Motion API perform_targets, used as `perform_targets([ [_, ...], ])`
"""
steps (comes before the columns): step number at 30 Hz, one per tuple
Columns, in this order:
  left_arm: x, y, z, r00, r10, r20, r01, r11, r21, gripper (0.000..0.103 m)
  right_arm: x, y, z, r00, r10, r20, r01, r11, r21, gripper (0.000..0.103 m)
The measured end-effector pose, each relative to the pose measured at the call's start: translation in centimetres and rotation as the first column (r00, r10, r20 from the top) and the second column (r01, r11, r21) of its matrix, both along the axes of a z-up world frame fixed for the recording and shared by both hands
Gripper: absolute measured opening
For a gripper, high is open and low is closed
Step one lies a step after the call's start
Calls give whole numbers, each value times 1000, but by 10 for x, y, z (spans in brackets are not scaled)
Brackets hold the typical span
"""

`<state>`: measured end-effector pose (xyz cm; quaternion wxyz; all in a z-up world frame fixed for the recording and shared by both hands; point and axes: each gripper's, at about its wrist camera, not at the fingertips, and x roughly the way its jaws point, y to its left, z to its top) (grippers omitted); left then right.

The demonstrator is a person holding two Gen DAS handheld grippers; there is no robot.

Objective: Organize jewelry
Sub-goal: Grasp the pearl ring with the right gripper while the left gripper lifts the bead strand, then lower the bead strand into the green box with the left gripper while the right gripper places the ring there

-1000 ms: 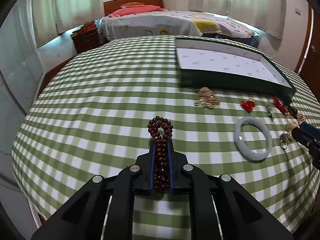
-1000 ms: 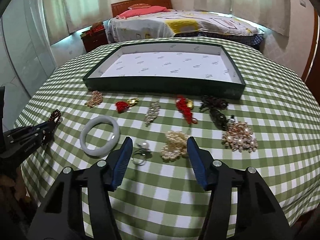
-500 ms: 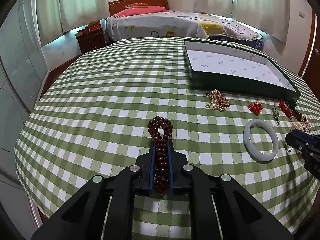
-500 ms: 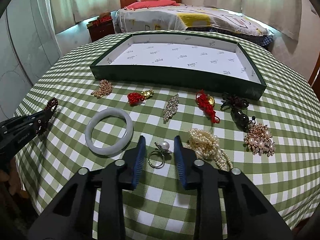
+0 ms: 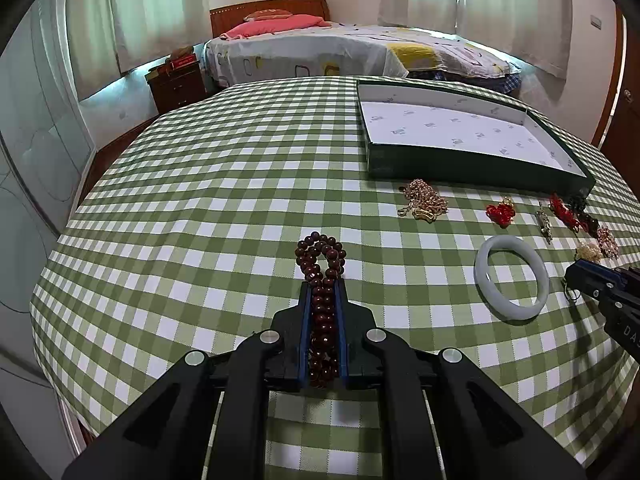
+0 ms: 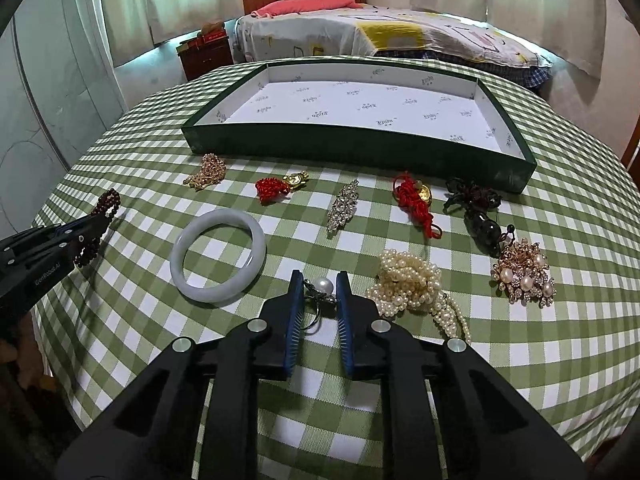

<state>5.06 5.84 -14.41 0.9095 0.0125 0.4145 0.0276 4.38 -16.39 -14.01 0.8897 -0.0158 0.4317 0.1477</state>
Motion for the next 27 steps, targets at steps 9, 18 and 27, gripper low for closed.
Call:
perform_targets([
  [9,-1,-4,7,1000,-7,18,7,1000,3,11,-3,-3,12,999,-1,37,1,1000,16,17],
  [18,13,-24,34,996,-59,68,59,998,-7,11,8,-20,48,992,-28,120,22,998,54,17],
  [27,63,-63,67,980,-142,142,148,989,-30,11,59,-51,80,975,-94,199,83,995,64,17],
])
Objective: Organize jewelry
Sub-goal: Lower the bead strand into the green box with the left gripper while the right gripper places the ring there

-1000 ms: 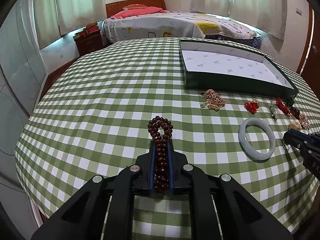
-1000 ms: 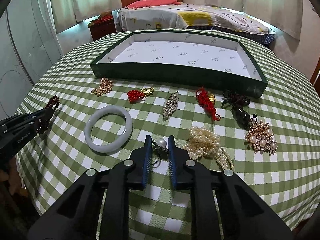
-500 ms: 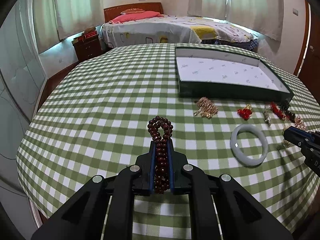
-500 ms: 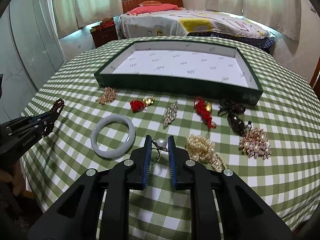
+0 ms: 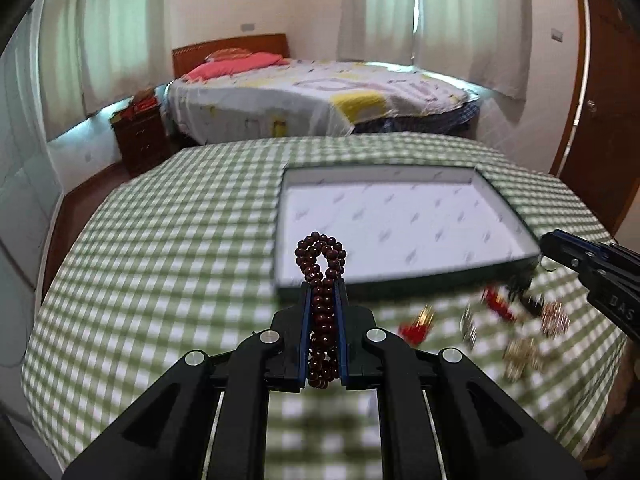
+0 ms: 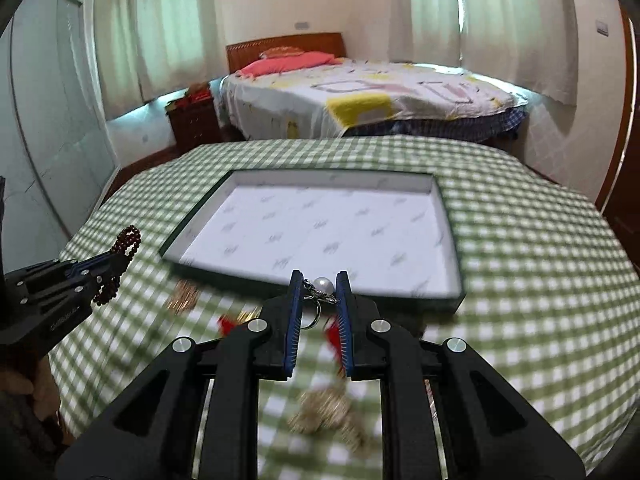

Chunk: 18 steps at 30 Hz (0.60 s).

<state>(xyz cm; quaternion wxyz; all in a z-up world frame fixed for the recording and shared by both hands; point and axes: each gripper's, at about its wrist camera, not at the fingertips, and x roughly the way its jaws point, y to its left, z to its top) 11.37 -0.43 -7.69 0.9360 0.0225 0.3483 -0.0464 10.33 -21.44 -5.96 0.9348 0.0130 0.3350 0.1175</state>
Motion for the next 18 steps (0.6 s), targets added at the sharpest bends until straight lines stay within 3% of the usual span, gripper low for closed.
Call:
perform_targets([
  [5,38,-24,3,999,-37,32,37,999,2,11,40,-12,-3,1000,-11,12,12,1000,-28,17],
  [8,61,-32,-6,999,-47,11,47,999,1,11,62,-16,-18,1000,0,-21,-1,999,-47,17],
  [18,111,-41,-63,985,-40,-169,37,999,-25,11,98,-26,-68,987,-1,-160,-10,998,-68,17],
])
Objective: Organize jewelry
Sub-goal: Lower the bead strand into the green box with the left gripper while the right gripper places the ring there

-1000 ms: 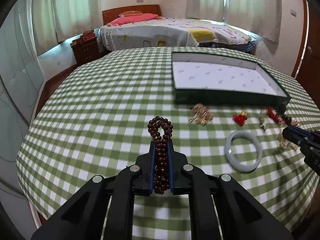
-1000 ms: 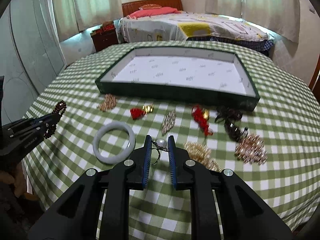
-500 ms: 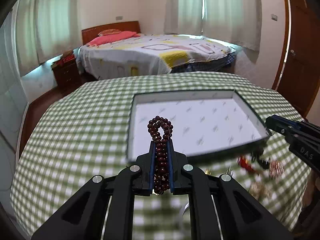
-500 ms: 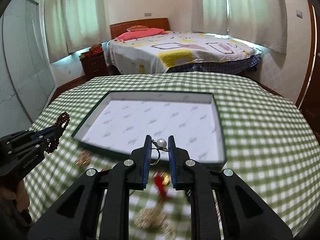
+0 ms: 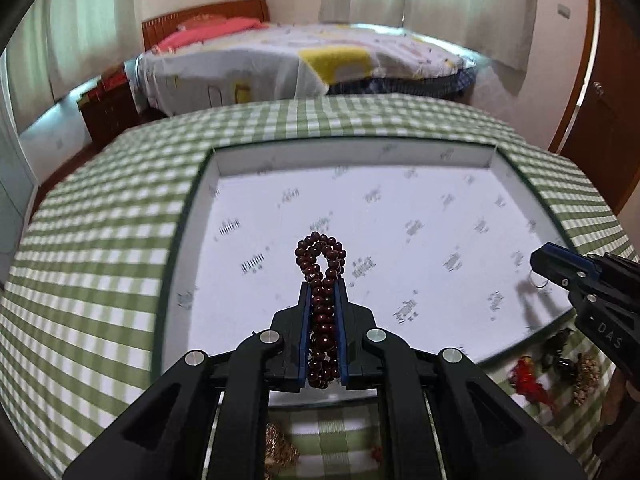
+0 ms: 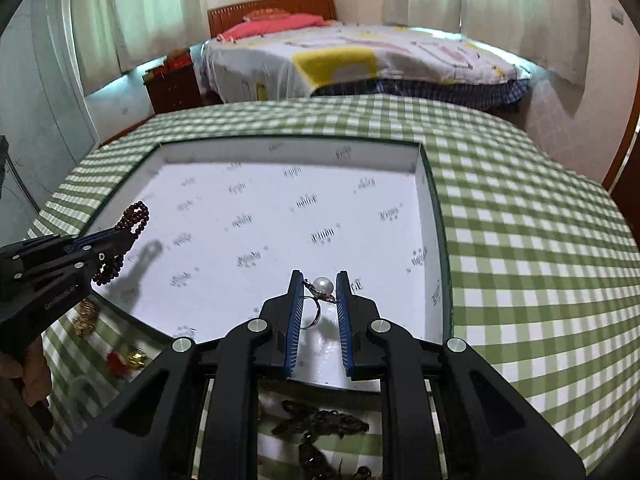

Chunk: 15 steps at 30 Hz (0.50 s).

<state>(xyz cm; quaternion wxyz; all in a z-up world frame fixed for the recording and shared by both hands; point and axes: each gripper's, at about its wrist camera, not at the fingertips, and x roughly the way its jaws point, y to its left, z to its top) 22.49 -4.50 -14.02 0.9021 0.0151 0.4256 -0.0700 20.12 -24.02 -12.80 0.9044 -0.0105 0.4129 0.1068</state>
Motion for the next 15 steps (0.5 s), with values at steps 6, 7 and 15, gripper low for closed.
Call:
perform_targets([
  [6,5,-2,-13,999,-9,-39,9,1000,5,13,6,-2,-11,999,2,-36,-2,1000,7,17],
  [7,4,-3,-13,999,-9,-37,9,1000,6,14,7,-2,-12,999,1,-40,-1,1000,8,17],
  [15,6,-7,-14,1000,-9,-24,10,1000,13,39,8,0,-17,999,5,-43,-4,1000,13,24],
])
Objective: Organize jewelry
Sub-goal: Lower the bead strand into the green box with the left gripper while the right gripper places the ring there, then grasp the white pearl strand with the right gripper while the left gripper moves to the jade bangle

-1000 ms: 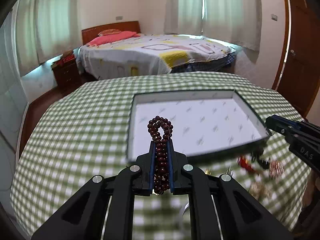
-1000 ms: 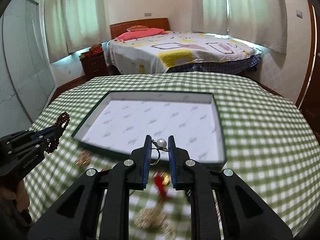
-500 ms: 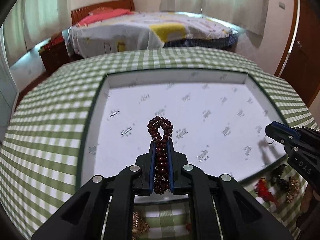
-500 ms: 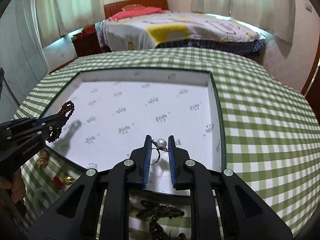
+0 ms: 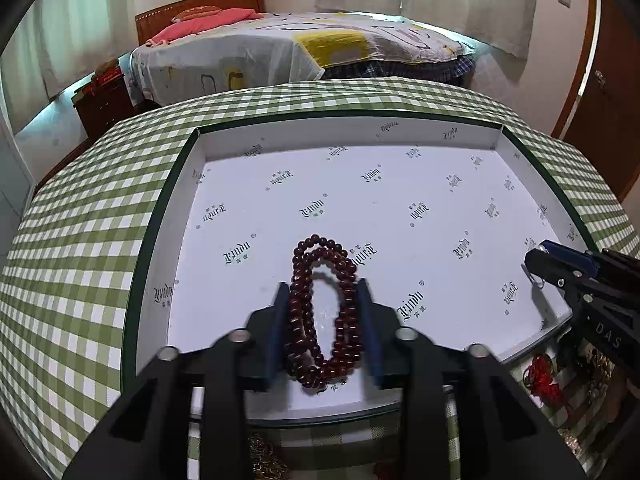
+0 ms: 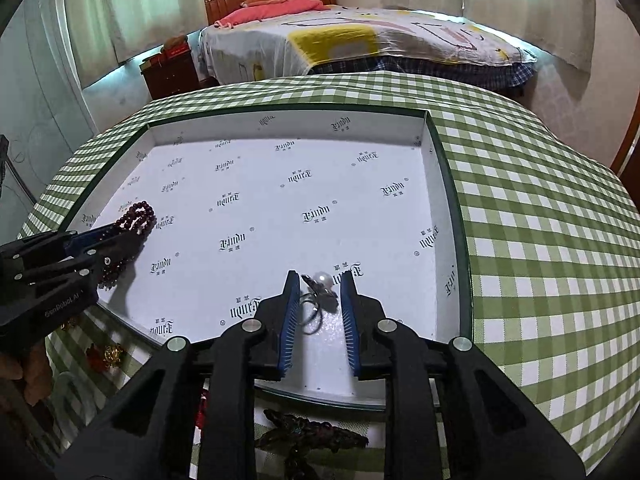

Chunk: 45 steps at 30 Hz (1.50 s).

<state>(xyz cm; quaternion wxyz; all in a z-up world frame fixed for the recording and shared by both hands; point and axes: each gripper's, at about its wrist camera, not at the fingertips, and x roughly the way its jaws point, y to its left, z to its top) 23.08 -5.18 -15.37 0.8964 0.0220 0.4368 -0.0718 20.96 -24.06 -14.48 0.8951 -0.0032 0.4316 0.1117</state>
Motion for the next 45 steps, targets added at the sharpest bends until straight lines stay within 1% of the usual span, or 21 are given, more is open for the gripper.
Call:
perform_targets([
  [2,0,2,0,1000,3,-2,-3,1000,-10,44,-1,2,1,1000,0,9,0,1000,-1,28],
  [6,-2,3,3,1000,9,4,-9,1000,-7,52,-3,1,11,1000,-14,27,14,1000,11,35],
  [12,-17,9,19,998,28,51,-27,999,-22,56,-19,1,33,997,-33,67,31,999,30,37],
  [13,-21,10,21,998,31,61,-30,999,-19,58,-23,1,36,997,-36,71,34,999,35,37],
  [20,-60,18,38,988,63,138,-64,998,-1,65,-67,3,50,994,-54,98,48,997,64,38],
  [24,-82,23,43,983,85,164,-83,996,-15,66,-91,7,53,993,-46,111,41,998,45,39],
  [25,-87,25,44,982,88,170,-86,996,-16,67,-96,7,52,993,-45,111,40,998,45,39],
  [27,-98,26,45,978,94,186,-93,996,-12,70,-105,7,51,993,-47,109,41,998,50,45],
  [28,-103,27,45,977,97,192,-97,995,-9,73,-111,8,49,993,-45,110,39,998,49,45],
  [32,-124,30,41,973,109,202,-113,994,11,75,-129,10,40,995,-30,100,28,999,29,45],
  [37,-145,39,29,974,137,181,-142,990,16,76,-147,17,23,997,-18,75,16,1000,26,46],
  [40,-151,43,23,973,159,166,-163,987,9,76,-149,21,16,997,-7,70,5,1000,28,47],
  [41,-155,45,20,973,163,164,-166,986,8,77,-150,23,14,997,-5,73,3,1000,26,49],
  [42,-158,46,18,973,167,160,-170,985,5,77,-151,24,12,997,-3,74,1,1000,25,55],
  [45,-163,45,11,975,172,143,-174,985,4,77,-153,29,6,997,4,74,-5,1000,20,56],
])
